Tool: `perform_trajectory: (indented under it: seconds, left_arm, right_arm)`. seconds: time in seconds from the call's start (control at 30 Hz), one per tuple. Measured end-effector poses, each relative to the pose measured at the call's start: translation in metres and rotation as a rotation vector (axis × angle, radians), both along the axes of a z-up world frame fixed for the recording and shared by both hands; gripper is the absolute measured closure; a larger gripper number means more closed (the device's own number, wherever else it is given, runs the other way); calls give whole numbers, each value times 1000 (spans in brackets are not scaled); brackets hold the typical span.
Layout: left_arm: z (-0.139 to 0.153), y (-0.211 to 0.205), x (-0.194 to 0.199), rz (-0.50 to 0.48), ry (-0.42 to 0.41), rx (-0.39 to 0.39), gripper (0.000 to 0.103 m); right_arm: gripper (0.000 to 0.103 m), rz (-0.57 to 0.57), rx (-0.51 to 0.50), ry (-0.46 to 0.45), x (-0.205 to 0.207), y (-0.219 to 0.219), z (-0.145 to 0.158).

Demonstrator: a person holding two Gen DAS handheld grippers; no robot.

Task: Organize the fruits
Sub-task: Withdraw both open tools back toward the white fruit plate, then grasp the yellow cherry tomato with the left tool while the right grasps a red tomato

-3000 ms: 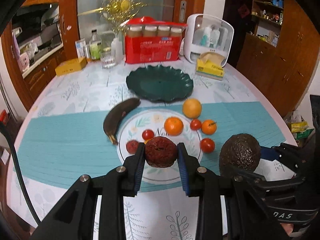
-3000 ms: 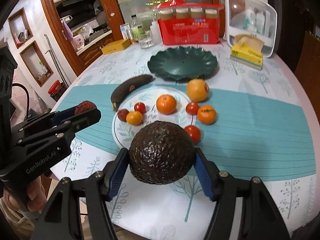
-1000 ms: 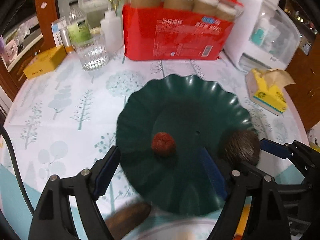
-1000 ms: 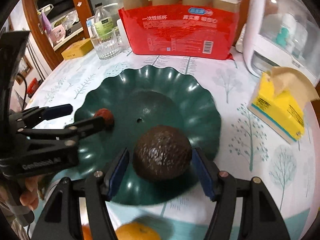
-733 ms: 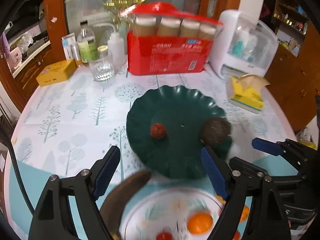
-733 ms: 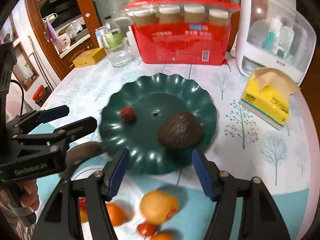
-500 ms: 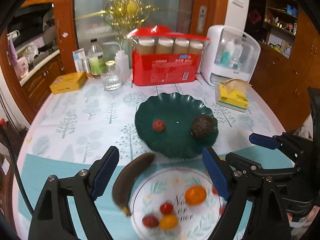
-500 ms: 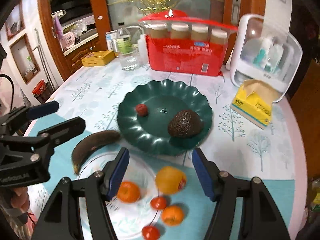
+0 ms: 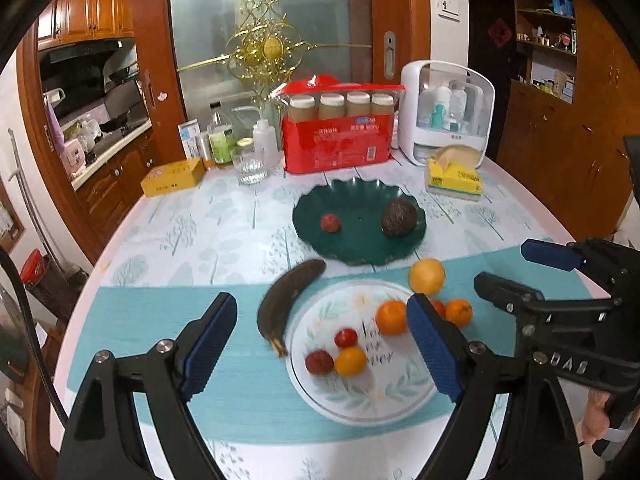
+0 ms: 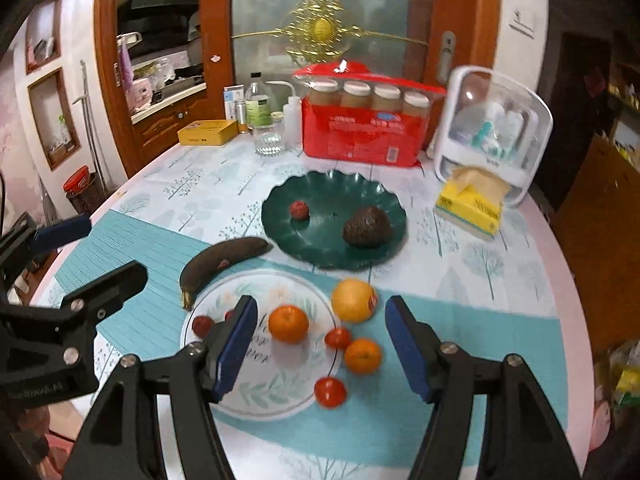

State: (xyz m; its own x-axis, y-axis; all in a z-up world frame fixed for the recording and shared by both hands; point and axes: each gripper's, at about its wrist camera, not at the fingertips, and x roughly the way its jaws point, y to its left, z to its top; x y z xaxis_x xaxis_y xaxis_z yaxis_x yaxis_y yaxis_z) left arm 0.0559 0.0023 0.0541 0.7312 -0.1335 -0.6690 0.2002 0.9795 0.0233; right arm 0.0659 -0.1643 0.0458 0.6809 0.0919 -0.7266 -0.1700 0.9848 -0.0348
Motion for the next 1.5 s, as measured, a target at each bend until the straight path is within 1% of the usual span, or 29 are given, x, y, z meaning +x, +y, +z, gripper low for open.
perform_trajectory:
  seconds: [0.1,0.23,0.37,0.53,0.67,0.73,0.8,0.87,0.97,1.07,1.13,1.2,1.33,1.4,1.5]
  left_arm:
    - [-11,-1,-15,9,3,-17,17]
    - [-27,-3,-30,14,-7,-23,17]
    - [-40,-5,-36,25,-3,-34,17]
    - [-61,-4,-33,37,40,-66,17]
    - [-79,0,-32,58,55,-74,17]
    - [-89,3,-28,74,72,-79,17]
    - [-99,7,-22,84,103,-93,17]
    - [-109,11,-14,96,134,-111,17]
    - [-122,11,-6,101,163,-119,18]
    - [-131,10,0,101,187,-132,25]
    - [-138,8,5,96,205,-149,30]
    - [-142,5,10,85,218,-160,37]
    - [-149,-5,17,48,234,-172,48]
    - [-154,-6,21,39,260,-193,57]
    - [-164,-4,30,42,316,-243,67]
  right_arm:
    - [36,-12,35,11,-14,-9,-6]
    - [36,-34,19,13,-31,-16,-19]
    - [36,-53,48,35,-39,-25,-33]
    - [36,-106,16,44,-43,-30,-53]
    - [36,-90,55,89,-43,-35,-73]
    - [36,-98,42,102,-43,-34,-83]
    - [36,-107,27,121,-41,-35,-92]
    - [36,-107,39,148,-36,-37,-101]
    - [36,-113,54,164,-31,-42,-111]
    - [37,-97,73,172,-26,-43,-117]
    - [40,-82,73,166,-23,-41,-119]
    - [43,-72,68,162,-20,-39,-122]
    - [53,-59,67,182,-8,-34,-134]
    - [56,-53,62,197,-3,-32,-140]
    - [59,-40,49,208,2,-28,-148]
